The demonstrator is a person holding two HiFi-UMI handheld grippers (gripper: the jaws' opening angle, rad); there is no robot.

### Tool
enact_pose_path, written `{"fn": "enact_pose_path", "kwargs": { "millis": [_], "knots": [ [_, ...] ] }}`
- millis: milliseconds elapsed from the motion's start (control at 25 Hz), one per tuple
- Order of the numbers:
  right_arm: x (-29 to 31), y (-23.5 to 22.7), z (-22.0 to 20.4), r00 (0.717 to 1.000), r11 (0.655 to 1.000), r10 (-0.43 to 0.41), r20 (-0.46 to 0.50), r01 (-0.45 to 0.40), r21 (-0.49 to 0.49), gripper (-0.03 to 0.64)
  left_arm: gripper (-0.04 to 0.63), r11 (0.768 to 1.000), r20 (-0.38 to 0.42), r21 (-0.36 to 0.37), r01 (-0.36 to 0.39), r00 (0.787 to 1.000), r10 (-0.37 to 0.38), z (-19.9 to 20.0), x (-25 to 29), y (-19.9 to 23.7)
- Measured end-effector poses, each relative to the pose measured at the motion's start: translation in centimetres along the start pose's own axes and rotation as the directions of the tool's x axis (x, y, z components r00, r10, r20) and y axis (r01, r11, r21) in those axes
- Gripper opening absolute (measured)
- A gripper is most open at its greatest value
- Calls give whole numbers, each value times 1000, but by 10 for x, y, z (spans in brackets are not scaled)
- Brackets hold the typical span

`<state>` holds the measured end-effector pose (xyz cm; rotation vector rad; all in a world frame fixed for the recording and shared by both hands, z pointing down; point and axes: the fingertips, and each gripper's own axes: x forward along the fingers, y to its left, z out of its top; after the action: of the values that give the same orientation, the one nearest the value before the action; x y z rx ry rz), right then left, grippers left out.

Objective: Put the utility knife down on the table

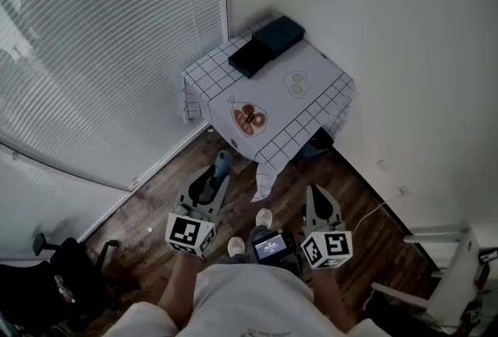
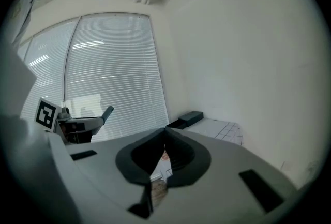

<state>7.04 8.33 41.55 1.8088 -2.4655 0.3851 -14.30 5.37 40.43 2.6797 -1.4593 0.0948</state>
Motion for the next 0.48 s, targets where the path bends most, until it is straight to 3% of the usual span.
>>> {"fn": "enact_pose_path", "kwargs": {
  "millis": [480],
  "knots": [
    [82, -69, 32, 1000, 999, 28, 11, -28, -18, 8, 144, 999, -34, -11, -43, 999, 43, -1, 90, 20]
  ]
}}
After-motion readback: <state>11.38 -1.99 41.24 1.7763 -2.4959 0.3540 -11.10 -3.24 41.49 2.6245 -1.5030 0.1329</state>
